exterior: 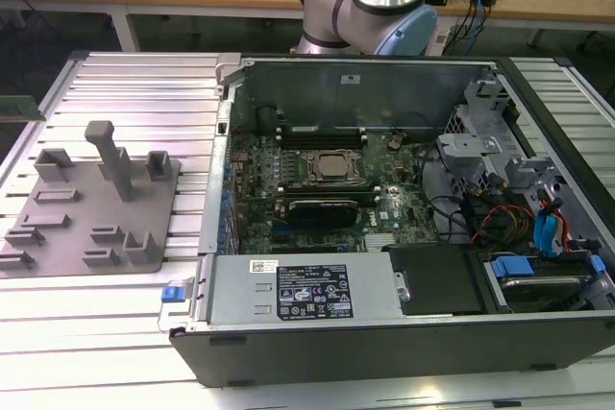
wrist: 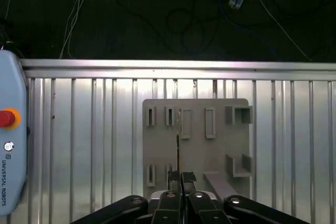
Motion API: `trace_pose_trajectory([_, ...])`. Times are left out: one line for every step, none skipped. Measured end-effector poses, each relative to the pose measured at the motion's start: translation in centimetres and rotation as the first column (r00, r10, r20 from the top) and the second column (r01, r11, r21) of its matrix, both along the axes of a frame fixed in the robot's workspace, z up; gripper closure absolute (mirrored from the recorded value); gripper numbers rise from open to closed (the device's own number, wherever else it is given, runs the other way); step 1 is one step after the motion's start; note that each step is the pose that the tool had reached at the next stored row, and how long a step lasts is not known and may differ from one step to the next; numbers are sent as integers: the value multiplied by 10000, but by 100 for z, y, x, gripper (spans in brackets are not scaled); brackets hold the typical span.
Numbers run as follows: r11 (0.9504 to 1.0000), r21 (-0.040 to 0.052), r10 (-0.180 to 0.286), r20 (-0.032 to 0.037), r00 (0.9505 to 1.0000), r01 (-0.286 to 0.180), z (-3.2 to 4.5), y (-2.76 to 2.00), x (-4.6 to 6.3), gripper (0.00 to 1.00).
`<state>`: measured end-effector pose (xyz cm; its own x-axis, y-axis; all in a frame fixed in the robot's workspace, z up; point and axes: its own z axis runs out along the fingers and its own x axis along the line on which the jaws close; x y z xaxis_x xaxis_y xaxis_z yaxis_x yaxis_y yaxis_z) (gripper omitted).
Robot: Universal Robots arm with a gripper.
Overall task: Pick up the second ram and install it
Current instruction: 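Pick up the second ram and move it above second insertion slot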
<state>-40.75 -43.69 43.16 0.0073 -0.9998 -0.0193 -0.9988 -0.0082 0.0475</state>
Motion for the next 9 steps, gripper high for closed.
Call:
trace_pose_trajectory([10000, 1, 0, 1, 10000, 0, 47, 0, 0, 91])
trace_pose_trajectory([10000, 1, 0, 1, 10000, 0, 88, 0, 0, 91])
trace_pose_trajectory([10000, 0, 1, 1, 10000, -1, 129, 0, 0, 91])
trace_pose_trajectory([10000, 1, 1, 1, 10000, -1, 150, 1, 0, 91])
trace_pose_trajectory([10000, 0, 1, 1, 10000, -1, 160, 1, 1, 91])
trace_pose_trajectory([10000, 0, 0, 0, 10000, 0, 170, 1, 0, 91])
trace_pose_trajectory([10000, 0, 0, 0, 10000, 0, 182, 2, 0, 91])
trace_pose_trajectory([10000, 0, 0, 0, 10000, 0, 196, 3, 0, 91])
trace_pose_trajectory([10000, 0, 0, 0, 10000, 0, 206, 3, 0, 91])
